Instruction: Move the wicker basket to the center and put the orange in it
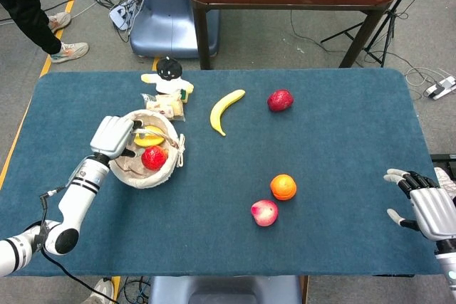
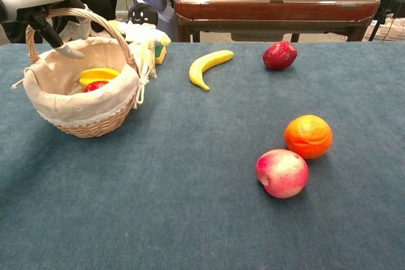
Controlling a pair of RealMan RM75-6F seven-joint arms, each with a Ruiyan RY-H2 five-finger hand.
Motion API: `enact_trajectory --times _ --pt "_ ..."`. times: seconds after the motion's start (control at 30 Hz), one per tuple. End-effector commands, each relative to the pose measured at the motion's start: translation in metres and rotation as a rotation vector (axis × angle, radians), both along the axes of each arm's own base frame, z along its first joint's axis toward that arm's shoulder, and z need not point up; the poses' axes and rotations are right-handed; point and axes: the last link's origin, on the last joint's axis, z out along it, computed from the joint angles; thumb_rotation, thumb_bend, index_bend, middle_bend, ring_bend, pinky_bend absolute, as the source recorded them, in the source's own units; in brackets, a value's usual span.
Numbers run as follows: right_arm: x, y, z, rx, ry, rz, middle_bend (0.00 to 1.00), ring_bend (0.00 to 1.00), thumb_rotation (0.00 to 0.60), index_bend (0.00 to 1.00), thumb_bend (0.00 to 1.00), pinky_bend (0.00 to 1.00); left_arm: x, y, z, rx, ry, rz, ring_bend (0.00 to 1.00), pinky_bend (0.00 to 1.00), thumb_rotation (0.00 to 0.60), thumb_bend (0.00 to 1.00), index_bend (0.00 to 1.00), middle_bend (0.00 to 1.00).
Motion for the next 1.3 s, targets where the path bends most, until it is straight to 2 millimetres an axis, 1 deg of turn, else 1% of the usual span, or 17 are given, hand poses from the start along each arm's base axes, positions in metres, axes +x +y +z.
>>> enact_trajectory --times 0.03,0.47,0.63,0.77,1.0,1.1,1.2,1.23,1.27,1.3 --pt "0.0 0.0 0.0 0.0 0.0 -0.002 0.24 0.2 0.6 0.28 0.17 0.31 0.001 -0.001 0.001 -0.001 -0.005 -0.011 0.66 0.51 0.6 0.18 0.75 0.78" --pt "0.0 0.003 0.003 -0.012 0.011 -0.015 0.24 0.2 0.6 0.28 0.17 0.31 0.015 0.002 0.003 -0.018 -0.136 -0.056 0.73 0.59 0.6 0.18 0.84 0.88" --pt "0.0 0.004 0.004 -0.018 0.014 -0.017 0.24 0.2 0.6 0.28 0.17 0.31 0.027 0.001 0.005 -0.027 -0.198 -0.078 0.74 0.6 0.6 0.18 0.85 0.89" --pt "0.0 0.005 0.005 -0.02 0.016 -0.016 0.24 0.2 0.6 0.28 0.17 0.31 0.041 0.0 0.005 -0.042 -0.228 -0.102 0.74 0.6 0.6 0.18 0.85 0.89" --pt "0.0 0.006 0.006 -0.023 0.019 -0.018 0.24 0.2 0.6 0.28 0.17 0.31 0.079 -0.005 -0.001 -0.073 -0.282 -0.168 0.74 0.6 0.6 0.18 0.85 0.89" --pt "0.0 0.006 0.006 -0.024 0.019 -0.018 0.24 0.2 0.6 0.28 0.17 0.31 0.086 -0.005 -0.003 -0.079 -0.287 -0.179 0.74 0.6 0.6 0.18 0.84 0.89" --pt "0.0 0.006 0.007 -0.025 0.02 -0.018 0.24 0.2 0.6 0.28 0.17 0.31 0.102 -0.006 -0.008 -0.089 -0.29 -0.207 0.73 0.6 0.6 0.18 0.84 0.89" --pt "0.0 0.007 0.007 -0.026 0.02 -0.017 0.24 0.2 0.6 0.28 0.17 0.31 0.111 -0.007 -0.011 -0.097 -0.291 -0.221 0.73 0.6 0.6 0.18 0.84 0.89" --pt "0.0 0.007 0.008 -0.029 0.02 -0.019 0.24 0.2 0.6 0.28 0.17 0.31 0.124 -0.007 -0.017 -0.113 -0.3 -0.238 0.73 0.6 0.6 0.18 0.84 0.89" --pt "0.0 0.008 0.009 -0.029 0.021 -0.02 0.24 0.2 0.6 0.28 0.17 0.31 0.129 -0.006 -0.02 -0.117 -0.3 -0.241 0.73 0.6 0.6 0.18 0.84 0.89"
